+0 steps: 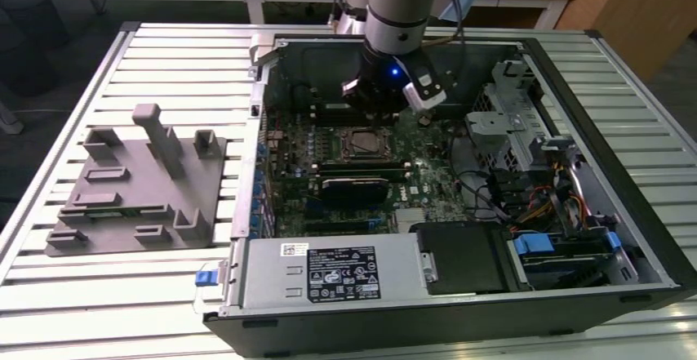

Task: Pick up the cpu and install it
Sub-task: 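Install the second cpu locking lever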

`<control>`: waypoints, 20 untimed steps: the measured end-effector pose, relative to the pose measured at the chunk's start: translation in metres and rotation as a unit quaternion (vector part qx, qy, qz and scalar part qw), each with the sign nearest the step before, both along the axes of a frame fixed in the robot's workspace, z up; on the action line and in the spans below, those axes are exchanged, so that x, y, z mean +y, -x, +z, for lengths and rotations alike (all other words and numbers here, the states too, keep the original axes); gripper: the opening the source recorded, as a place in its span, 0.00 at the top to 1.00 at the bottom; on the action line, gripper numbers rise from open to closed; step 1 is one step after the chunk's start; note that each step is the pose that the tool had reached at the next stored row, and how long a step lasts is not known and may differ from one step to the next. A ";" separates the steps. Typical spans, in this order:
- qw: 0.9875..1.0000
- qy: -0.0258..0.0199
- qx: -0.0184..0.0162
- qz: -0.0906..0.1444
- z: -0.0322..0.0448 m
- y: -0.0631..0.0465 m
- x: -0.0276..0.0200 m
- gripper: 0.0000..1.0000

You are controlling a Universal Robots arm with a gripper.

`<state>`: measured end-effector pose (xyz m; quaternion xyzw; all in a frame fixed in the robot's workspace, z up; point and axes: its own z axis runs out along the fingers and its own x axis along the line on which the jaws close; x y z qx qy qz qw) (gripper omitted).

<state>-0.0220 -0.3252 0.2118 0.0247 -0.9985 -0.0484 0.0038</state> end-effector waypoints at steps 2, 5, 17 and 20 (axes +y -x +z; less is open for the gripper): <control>1.000 0.000 0.000 0.000 0.0069 0.000 0.0000 0.89; 1.000 0.000 0.000 0.000 0.0105 0.000 -0.0009 0.89; 1.000 0.000 0.000 0.000 0.0168 0.000 -0.0230 0.89; 1.000 0.000 0.000 0.000 0.0246 0.000 -0.0230 0.89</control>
